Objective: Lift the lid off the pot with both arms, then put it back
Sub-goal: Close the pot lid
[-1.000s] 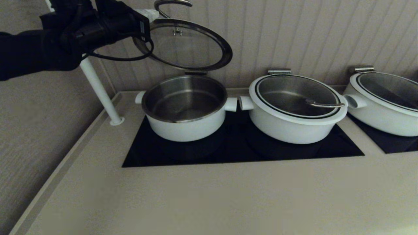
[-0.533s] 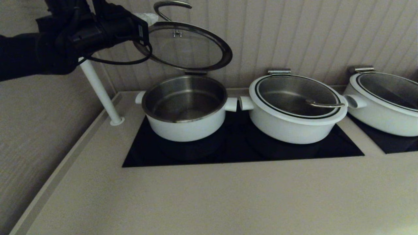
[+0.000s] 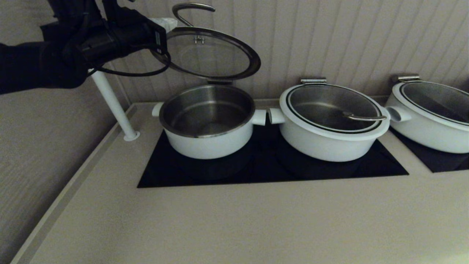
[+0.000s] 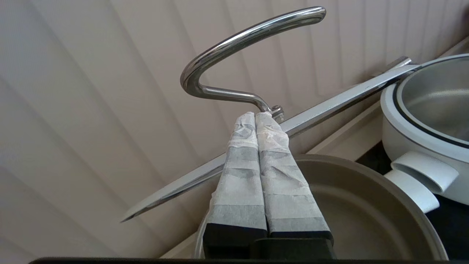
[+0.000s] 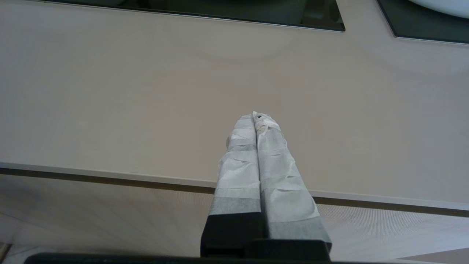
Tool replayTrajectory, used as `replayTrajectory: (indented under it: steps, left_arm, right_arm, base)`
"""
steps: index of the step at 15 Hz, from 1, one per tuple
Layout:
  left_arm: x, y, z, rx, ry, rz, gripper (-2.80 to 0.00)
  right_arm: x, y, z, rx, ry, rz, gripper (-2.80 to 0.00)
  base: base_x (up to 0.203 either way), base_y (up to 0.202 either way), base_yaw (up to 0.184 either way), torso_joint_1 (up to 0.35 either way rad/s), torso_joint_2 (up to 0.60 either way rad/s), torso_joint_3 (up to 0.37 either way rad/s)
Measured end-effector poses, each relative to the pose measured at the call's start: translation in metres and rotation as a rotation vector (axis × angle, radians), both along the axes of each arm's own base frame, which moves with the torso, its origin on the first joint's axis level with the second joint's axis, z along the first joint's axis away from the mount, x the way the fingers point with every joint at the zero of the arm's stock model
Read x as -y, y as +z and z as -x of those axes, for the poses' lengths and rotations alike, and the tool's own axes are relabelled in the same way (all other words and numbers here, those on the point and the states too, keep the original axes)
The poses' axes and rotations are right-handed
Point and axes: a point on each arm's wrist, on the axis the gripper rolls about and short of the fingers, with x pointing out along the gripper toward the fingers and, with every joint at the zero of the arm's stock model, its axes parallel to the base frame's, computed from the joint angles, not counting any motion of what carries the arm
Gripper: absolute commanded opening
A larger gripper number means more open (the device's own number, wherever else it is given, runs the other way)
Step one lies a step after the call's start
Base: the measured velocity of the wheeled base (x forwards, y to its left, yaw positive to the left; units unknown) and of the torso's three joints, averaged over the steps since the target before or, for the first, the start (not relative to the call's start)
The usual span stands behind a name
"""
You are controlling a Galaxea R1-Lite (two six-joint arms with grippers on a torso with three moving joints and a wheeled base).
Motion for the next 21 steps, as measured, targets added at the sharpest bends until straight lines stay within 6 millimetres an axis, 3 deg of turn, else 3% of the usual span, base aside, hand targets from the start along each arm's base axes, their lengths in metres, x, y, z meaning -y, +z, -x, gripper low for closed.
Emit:
replayTrajectory:
  steps: [21]
  left_arm:
    - [-0.001, -0.037, 0.004, -0.080, 0.003, -0.015, -2.80]
  right_arm:
    - [0.000, 0.000, 0.000, 0.000, 0.000, 0.000, -2.80]
  base:
    - [0.000, 0.000, 0.000, 0.000, 0.00, 0.000]
